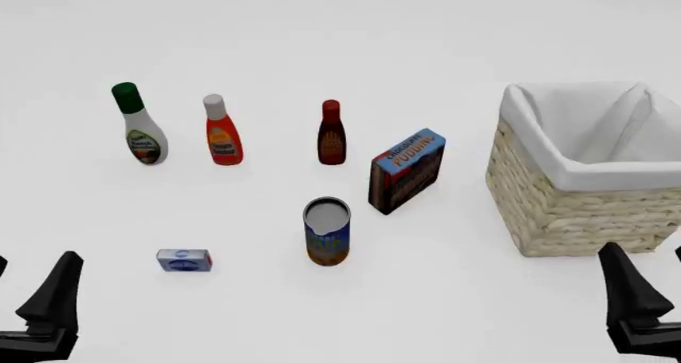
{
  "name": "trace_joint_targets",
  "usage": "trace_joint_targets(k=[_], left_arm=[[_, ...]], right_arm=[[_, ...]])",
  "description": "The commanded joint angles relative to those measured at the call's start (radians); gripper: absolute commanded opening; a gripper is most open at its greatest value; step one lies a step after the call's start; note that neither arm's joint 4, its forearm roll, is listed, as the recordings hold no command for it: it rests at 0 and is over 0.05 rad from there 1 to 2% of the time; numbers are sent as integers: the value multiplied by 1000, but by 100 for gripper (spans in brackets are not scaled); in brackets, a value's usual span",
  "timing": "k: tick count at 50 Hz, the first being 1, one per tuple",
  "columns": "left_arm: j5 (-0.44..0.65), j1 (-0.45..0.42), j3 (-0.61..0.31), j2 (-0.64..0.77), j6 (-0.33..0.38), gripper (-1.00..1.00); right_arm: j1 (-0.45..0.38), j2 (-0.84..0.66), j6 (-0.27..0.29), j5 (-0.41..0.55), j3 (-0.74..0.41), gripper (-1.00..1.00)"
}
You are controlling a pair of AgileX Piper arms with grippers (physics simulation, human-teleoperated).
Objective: Pick the bbq sauce and place it in the basket.
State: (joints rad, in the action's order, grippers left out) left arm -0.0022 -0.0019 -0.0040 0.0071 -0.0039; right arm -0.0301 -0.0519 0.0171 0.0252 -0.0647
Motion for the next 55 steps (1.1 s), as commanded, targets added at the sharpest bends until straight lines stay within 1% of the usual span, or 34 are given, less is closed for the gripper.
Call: trace_joint_targets(k=[1,2,3,5,13,14,15,16,18,20,21,22,23,24,27,28,30,33,35,37,39,40,44,45,50,51,52,55], left_arm=[[0,-1,0,0,-1,100],[0,-1,0,0,-2,100],[0,-1,0,0,-1,100],[0,-1,0,0,-2,100],[0,-2,0,0,-3,100],[0,-2,0,-1,-3,100],[0,-2,0,-1,-3,100],[0,-2,0,0,-3,100],[0,-2,0,0,-3,100],[-1,-2,0,-1,-4,100],[-1,-3,0,0,-4,100],[-1,-2,0,-1,-4,100],[-1,-2,0,-1,-4,100],[-1,-3,0,-1,-4,100],[-1,-3,0,-1,-5,100],[-1,-3,0,-1,-5,100],[-1,-3,0,-1,-5,100],[-1,-3,0,-1,-4,100],[-1,-3,0,-1,-5,100],[-1,-3,0,-1,-5,100],[-1,-3,0,-1,-5,100],[-1,-3,0,-1,-4,100],[-1,-3,0,-1,-5,100],[-1,-3,0,-1,-5,100],[-1,-3,0,-1,-5,100],[-1,-3,0,-1,-5,100],[-1,-3,0,-1,-5,100],[-1,-3,0,-1,-5,100]], right_arm=[[-39,-64,23,25,-96,100],[-45,-74,22,27,-108,100],[-48,-101,27,9,-117,100],[-53,-116,22,22,-144,100],[-88,-197,32,34,-244,100],[-96,-230,41,23,-264,100],[-96,-231,41,22,-264,100],[-78,-271,28,9,-301,100],[-81,-297,19,-4,-313,100],[-85,-355,41,-27,-340,100],[-86,-371,34,-29,-357,100],[-83,-391,11,-24,-384,100],[-81,-395,3,-22,-388,100],[-84,-421,3,-23,-412,100],[-104,-478,29,-31,-449,100],[-125,-510,18,-27,-468,100],[-119,-533,37,-19,-499,100],[-131,-571,28,11,-553,100],[-133,-589,31,15,-568,100],[-146,-614,44,17,-591,100],[-159,-648,78,17,-613,100],[-168,-663,69,23,-626,100],[-185,-707,65,35,-663,100],[-189,-721,71,34,-673,100],[-200,-807,28,53,-739,100],[-200,-807,28,53,-739,100],[-201,-821,46,56,-759,100],[-207,-851,43,61,-787,100]])
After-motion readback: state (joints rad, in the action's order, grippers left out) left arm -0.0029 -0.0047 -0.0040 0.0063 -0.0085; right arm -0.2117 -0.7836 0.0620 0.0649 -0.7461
